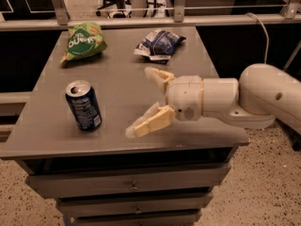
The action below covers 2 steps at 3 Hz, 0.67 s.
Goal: Move pepsi can near green rice chip bag
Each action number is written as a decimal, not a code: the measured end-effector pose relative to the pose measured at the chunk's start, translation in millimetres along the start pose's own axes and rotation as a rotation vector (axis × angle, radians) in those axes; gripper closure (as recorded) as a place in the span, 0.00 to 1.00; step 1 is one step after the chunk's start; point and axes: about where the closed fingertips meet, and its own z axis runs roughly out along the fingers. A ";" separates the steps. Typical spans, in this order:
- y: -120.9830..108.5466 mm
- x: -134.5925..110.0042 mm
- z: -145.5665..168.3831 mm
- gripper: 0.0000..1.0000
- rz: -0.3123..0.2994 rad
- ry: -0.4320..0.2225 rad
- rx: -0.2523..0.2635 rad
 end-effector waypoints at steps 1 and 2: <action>0.3 10.0 24.6 0.00 -0.003 -0.032 -0.030; 1.1 16.1 53.6 0.00 -0.002 -0.055 -0.052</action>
Offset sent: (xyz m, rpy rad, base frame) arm 0.0213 0.0775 -0.0400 0.0780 -0.0032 0.0689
